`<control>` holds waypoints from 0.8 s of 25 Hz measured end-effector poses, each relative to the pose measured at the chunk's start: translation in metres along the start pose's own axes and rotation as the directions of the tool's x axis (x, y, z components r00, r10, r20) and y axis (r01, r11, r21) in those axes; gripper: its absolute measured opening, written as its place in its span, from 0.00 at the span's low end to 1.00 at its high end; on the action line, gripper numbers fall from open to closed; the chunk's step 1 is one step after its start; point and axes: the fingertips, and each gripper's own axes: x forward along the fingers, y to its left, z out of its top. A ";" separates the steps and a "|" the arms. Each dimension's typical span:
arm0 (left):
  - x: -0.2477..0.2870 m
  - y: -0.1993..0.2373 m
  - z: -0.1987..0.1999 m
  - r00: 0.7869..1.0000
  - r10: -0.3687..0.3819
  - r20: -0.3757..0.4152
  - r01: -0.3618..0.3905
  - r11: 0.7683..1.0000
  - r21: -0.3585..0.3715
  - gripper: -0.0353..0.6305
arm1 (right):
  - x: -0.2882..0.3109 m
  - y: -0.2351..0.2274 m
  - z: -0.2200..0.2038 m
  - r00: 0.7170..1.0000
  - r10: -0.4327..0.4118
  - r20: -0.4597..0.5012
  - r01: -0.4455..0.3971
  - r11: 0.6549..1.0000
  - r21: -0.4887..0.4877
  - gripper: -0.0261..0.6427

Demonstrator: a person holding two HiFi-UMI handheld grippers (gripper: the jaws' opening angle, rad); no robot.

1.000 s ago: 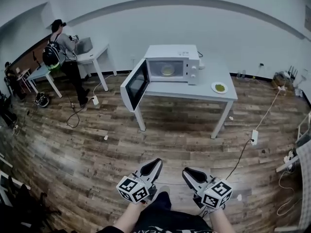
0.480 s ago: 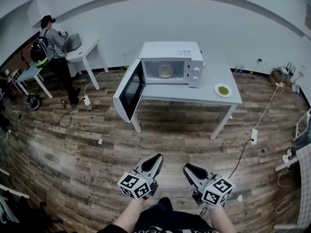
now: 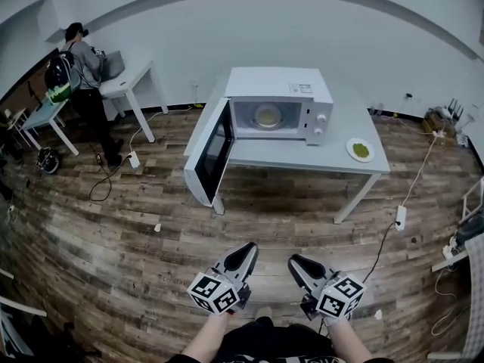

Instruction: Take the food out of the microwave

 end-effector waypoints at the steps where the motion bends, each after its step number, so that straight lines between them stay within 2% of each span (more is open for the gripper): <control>1: 0.000 0.004 0.001 1.000 0.003 0.002 -0.003 1.000 -0.004 0.09 | 0.005 -0.001 0.001 1.000 -0.001 -0.003 0.001 1.000 0.001 0.13; 8: 0.007 0.029 -0.002 0.999 0.032 -0.011 -0.032 0.998 -0.044 0.09 | 0.025 -0.015 0.009 1.000 -0.001 -0.013 0.001 1.000 0.011 0.13; 13: 0.030 0.035 -0.004 0.999 0.017 -0.028 -0.018 0.999 -0.030 0.09 | 0.038 -0.041 0.014 1.000 -0.014 -0.022 0.014 1.000 0.019 0.13; 20: 0.079 0.069 0.008 0.999 0.046 -0.027 -0.047 0.999 -0.019 0.09 | 0.081 -0.089 0.039 0.999 -0.029 -0.022 0.029 0.999 -0.021 0.13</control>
